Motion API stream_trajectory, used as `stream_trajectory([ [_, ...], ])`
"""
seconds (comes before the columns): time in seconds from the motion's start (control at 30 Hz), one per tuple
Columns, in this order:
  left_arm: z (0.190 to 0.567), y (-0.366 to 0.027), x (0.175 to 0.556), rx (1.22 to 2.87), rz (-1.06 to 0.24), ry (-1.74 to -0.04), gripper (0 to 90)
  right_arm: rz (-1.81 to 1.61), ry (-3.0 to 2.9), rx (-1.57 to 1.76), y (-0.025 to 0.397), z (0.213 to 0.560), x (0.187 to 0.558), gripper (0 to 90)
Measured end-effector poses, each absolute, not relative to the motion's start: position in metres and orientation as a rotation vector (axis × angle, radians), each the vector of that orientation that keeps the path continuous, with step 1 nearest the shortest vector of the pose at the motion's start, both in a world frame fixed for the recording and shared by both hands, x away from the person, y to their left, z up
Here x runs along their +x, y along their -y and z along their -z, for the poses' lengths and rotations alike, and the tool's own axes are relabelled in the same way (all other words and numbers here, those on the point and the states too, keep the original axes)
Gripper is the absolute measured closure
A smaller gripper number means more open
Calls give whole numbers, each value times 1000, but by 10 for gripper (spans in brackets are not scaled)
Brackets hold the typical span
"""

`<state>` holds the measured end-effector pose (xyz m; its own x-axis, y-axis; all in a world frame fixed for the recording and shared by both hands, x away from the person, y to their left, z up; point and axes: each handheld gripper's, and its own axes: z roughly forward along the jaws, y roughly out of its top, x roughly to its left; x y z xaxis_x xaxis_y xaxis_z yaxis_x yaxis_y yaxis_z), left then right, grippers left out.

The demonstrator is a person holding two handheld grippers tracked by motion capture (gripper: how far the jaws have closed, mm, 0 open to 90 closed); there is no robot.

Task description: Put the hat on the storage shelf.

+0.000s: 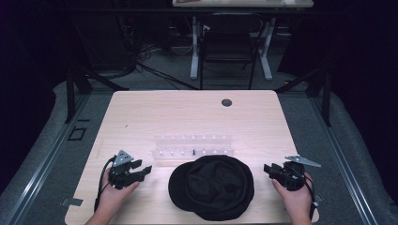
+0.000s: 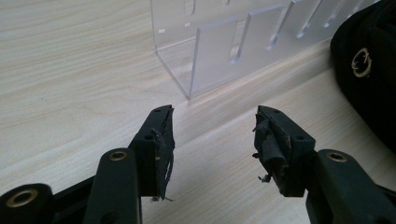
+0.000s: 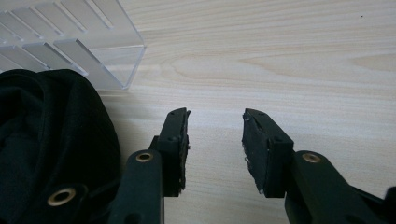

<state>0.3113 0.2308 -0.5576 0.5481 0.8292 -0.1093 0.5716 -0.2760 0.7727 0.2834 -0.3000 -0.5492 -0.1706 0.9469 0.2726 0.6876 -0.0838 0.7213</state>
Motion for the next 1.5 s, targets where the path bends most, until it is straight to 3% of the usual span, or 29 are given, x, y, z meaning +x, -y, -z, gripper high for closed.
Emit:
stream_trajectory([
  [0.9, 556, -226, 309, 1983, -401, -1109, 473, -1013, -1940, 1702, 289, 533, 275, 568],
  [1.5, 557, -222, 307, 1994, -401, -1096, 473, -1088, -2072, 1872, 279, 501, 276, 655],
])
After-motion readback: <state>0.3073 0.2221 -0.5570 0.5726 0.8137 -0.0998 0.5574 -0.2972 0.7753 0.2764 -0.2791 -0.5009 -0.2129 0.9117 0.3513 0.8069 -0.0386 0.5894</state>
